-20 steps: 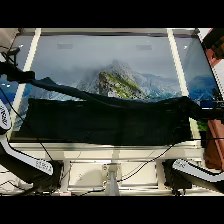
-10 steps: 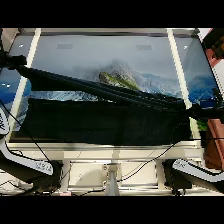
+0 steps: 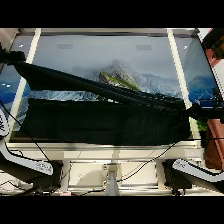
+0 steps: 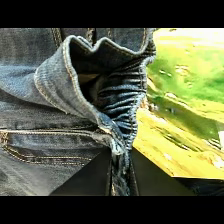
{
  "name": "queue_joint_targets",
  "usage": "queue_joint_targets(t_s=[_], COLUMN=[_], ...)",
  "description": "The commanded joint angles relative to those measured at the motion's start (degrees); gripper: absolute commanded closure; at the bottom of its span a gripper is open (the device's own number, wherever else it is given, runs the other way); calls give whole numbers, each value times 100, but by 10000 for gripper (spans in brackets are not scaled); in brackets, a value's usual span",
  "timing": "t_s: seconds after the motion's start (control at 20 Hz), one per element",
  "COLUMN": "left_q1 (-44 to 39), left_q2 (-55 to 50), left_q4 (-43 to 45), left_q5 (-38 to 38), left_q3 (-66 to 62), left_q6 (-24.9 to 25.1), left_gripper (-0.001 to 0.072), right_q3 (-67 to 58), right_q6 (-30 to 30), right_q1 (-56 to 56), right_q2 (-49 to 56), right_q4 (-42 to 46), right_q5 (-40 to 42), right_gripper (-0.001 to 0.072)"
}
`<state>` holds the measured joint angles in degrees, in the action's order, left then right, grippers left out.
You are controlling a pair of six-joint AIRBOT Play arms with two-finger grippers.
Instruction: Fold the clothes and pants, and hang the long-sleeved shirts on hangers.
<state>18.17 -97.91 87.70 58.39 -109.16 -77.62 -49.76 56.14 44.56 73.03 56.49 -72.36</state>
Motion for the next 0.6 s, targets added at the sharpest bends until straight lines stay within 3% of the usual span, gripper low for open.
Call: queue_joint_targets(t_s=[0.0, 0.1, 0.2, 0.55], left_q1=[-164, -363, -538, -286], left_q2=[20, 28, 52, -214], left_q4=[-103, -223, -219, 448], left_q5=[-1410, -2306, -2354, 667], left_q3=[-7, -7, -7, 1082], left_q6=[2, 4, 4, 2], left_gripper=[685, 685, 685, 685], right_q3=[-7, -7, -7, -7], right_q6=[-2, -2, -2, -4], right_q1=[4, 4, 4, 4], right_q2=[-4, -4, -4, -4], right_q4=[24, 22, 24, 24], right_q5=[17, 17, 22, 179], right_gripper=[658, 658, 659, 658])
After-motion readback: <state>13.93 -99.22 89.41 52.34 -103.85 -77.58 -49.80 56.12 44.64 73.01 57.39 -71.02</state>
